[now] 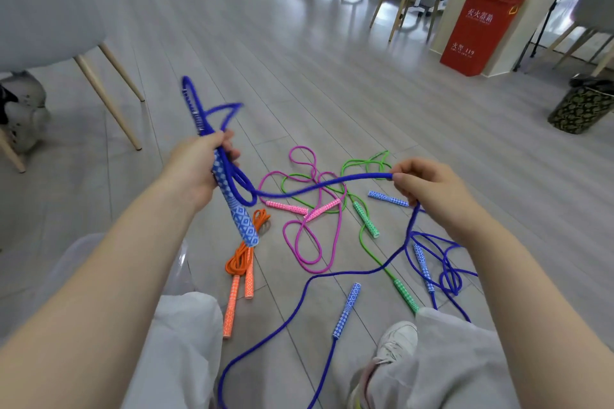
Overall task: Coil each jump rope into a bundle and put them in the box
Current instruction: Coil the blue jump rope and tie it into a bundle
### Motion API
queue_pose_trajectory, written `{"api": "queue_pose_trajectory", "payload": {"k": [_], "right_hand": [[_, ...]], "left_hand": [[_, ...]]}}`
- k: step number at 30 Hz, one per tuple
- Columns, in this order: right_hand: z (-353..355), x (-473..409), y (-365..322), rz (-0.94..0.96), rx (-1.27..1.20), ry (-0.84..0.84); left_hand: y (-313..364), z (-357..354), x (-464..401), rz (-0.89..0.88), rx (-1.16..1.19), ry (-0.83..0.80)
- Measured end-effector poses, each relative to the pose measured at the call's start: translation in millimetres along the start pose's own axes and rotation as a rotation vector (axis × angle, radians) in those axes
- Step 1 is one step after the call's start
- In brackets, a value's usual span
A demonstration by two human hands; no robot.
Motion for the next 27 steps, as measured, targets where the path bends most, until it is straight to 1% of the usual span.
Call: {"api": "queue_pose_trajectory", "payload": {"k": [3,5,8,11,13,16,19,22,24,27], "right_hand": [[-22,-2,-13,0.060,-0.079,0.004],[-35,-5,-20,0.095,-0.101,0.004],[-53,-10,-26,0.139,-0.080,-0.021],[-63,-11,-28,0.180,-0.051,-0.030],[-65,-10,-27,0.206,-0.001,-0.027],[-66,-6,-27,0.254,0.107,-0.008],[-70,-3,-28,0.284,0.224,-0.020],[-68,-3,-27,0.266,0.245,-0.010],[-65,-4,-27,0.252,0.244,-0.017],[-64,-5,-25,0.238,0.288,-0.066]], "left_hand": [[-19,-25,9,0.033,-0.236,-0.061],[-32,-45,22,0.050,-0.364,-0.158],[-52,-72,47,0.101,-0.487,-0.346],[-64,-83,62,0.150,-0.660,-0.424],[-69,-88,67,0.189,-0.674,-0.491],[-77,-91,71,0.260,-0.605,-0.561],[-86,-91,73,0.297,-0.643,-0.613],[-88,-92,72,0.263,-0.692,-0.648],[-86,-91,71,0.228,-0.730,-0.640],[-78,-88,71,0.172,-0.868,-0.605]]}}
Point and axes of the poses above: each hand's wrist, its own x-axis away from the middle knuckle, its own z-axis out of the back of the hand, y = z × x, the point moved 8 cm from there along -x, towards the middle knuckle, and after that the axes turned 10 degrees about z, right-handed, at the moved point
